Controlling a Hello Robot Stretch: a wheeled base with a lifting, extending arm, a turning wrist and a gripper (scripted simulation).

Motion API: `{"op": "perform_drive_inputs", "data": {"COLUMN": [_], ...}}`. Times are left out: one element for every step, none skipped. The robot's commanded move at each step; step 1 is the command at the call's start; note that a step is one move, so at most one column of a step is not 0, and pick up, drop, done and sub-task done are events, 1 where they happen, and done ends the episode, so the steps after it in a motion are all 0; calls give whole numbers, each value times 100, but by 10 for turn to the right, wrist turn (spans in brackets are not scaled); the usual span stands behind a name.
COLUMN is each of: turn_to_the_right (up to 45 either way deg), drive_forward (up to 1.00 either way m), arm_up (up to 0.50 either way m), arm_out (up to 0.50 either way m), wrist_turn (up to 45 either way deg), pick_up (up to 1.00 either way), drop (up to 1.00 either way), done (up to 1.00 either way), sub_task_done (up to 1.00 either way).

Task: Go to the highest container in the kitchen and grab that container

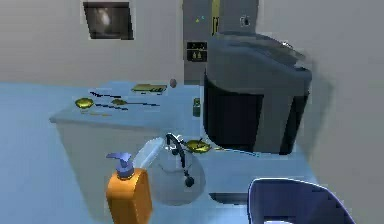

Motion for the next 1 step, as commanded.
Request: {"op": "perform_drive_inputs", "data": {"turn_to_the_right": [-450], "drive_forward": [0], "arm_up": [0], "arm_out": [0], "wrist_turn": [0], "pick_up": [0], "drop": [0], "done": [0], "sub_task_done": [0]}}
